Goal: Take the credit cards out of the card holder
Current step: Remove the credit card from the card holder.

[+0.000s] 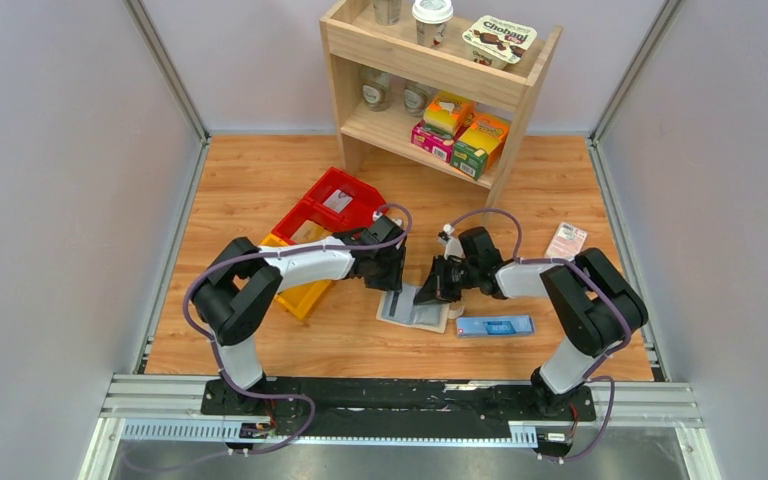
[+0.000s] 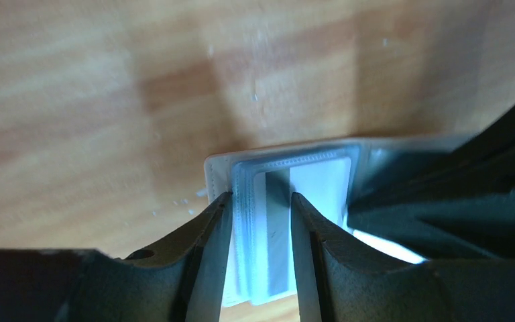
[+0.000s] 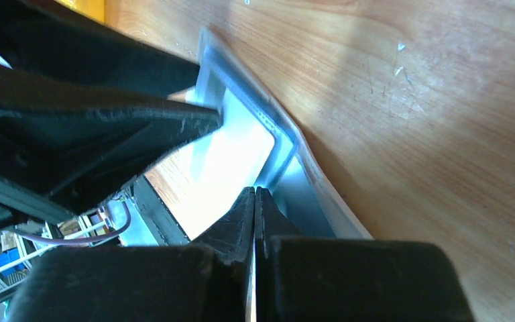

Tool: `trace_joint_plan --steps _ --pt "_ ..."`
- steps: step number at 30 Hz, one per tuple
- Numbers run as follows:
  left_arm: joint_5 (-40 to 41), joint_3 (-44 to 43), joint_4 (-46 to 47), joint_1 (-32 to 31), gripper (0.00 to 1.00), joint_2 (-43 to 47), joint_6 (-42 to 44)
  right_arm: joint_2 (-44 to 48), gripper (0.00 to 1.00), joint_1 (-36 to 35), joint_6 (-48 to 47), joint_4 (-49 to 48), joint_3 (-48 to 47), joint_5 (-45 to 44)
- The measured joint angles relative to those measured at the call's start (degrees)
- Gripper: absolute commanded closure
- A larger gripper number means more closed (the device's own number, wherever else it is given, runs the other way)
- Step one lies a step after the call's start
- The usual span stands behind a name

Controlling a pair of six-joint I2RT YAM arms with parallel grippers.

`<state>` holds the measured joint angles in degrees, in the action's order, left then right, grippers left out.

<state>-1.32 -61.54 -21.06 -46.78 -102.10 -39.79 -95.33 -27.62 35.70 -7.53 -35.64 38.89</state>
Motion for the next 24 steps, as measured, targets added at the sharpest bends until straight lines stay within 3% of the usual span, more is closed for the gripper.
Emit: trace_joint_plan --steps 6,13,24 --pt "4.4 0.0 1.7 0.8 0.5 0.2 2.4 2.5 0.76 0.0 2.0 -0.5 0.7 -2.1" --pt "3.8 7.5 2.5 0.8 0.5 6.7 0.5 5.6 0.71 0.0 4.0 -1.3 0.9 -4.8" --pt "2.1 9.4 3.3 0.7 0.52 10.2 -3.8 4.0 0.7 0.0 5.9 -3.5 0.9 -3.7"
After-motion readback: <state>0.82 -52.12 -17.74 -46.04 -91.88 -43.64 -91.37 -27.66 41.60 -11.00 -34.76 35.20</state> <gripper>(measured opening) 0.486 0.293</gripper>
